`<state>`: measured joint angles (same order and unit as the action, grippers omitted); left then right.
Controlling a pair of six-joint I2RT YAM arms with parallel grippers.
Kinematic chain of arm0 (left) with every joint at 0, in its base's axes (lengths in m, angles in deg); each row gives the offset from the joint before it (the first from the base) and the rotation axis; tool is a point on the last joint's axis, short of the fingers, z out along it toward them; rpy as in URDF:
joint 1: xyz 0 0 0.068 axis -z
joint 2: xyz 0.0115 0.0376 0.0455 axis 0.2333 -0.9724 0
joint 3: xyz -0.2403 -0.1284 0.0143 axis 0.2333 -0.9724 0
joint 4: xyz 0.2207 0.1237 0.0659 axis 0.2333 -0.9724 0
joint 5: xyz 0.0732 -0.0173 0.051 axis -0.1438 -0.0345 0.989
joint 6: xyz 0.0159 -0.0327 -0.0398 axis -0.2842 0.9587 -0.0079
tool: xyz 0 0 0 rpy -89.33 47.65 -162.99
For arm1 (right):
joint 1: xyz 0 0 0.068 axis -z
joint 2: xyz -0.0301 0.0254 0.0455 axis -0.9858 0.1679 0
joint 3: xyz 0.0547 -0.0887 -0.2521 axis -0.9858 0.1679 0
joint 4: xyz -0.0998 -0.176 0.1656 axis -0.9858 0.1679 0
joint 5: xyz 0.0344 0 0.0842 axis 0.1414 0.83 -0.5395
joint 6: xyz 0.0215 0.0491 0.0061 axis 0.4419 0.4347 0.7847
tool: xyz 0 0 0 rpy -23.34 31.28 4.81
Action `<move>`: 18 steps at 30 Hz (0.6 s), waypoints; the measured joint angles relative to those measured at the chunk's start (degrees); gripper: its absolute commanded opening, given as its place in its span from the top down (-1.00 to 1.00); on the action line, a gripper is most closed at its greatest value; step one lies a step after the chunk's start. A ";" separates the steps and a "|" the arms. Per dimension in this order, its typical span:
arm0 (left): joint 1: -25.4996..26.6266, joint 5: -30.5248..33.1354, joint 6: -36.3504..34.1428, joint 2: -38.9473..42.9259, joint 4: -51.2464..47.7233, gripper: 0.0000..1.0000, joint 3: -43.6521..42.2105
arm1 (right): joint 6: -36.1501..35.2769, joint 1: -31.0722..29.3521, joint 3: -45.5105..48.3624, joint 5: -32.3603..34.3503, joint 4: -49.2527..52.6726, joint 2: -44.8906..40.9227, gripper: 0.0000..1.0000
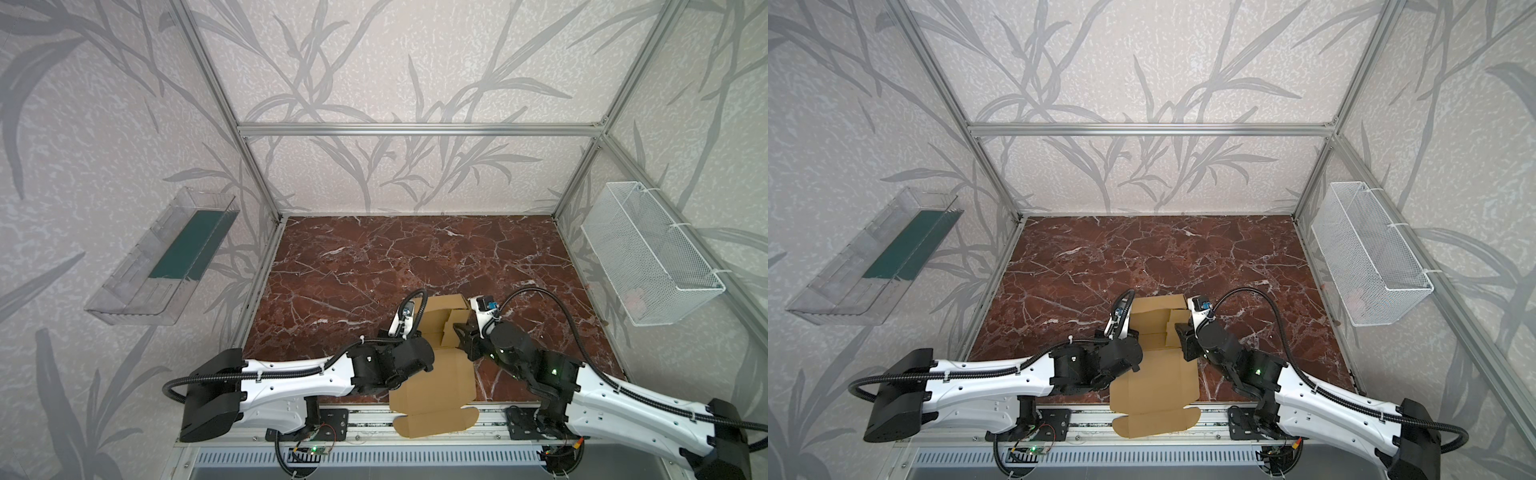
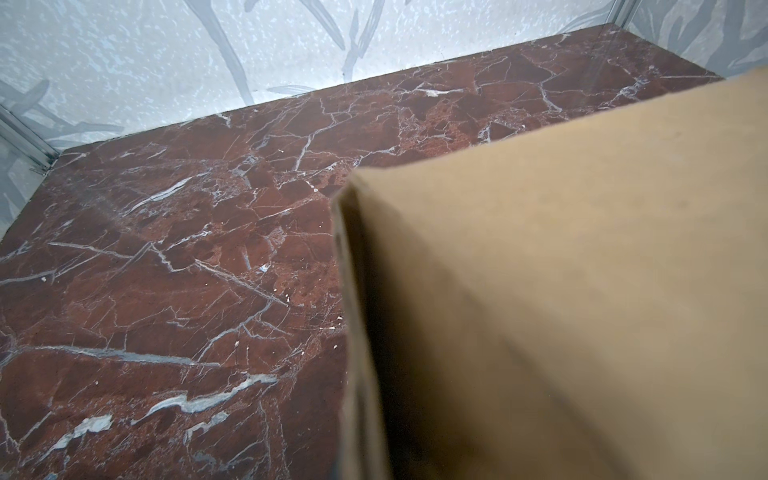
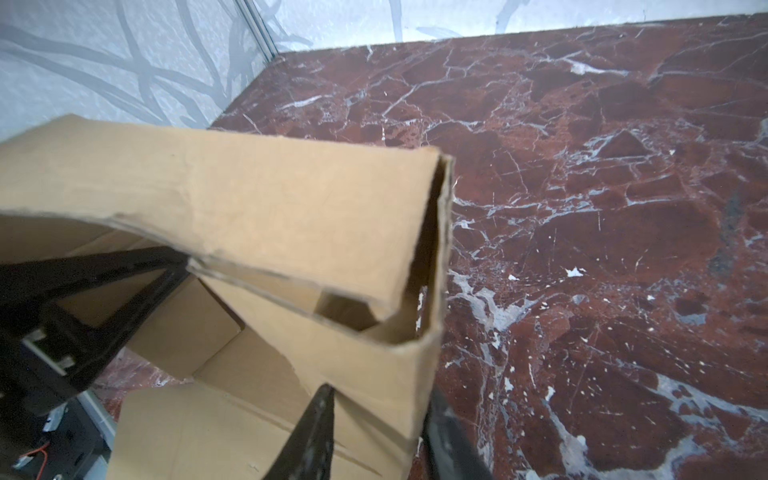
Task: Fold the paper box
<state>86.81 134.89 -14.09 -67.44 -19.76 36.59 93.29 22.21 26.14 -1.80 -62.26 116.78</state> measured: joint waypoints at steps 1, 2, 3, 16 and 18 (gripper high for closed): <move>0.13 0.09 0.13 0.31 -0.22 1.00 0.09 | 0.02 0.00 0.48 0.04 0.00 -1.05 0.28; 0.24 0.24 0.26 0.63 -0.48 1.00 0.13 | 0.04 0.00 0.90 0.07 -0.02 -1.79 0.29; 0.35 0.42 0.31 0.94 -0.83 1.00 0.15 | 0.09 0.00 1.22 0.07 -0.20 -2.19 0.30; 3.32 4.90 1.62 -1.97 -7.06 1.00 6.36 | 0.79 0.07 1.70 0.09 -4.04 0.31 0.42; 3.56 5.14 1.88 -1.95 -7.32 1.00 6.67 | 1.20 0.42 1.70 0.44 -3.93 0.35 0.47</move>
<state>90.37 140.02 -12.21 -69.39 -27.08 43.26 94.49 22.62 27.84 -1.36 -66.19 117.13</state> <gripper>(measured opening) 0.048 0.285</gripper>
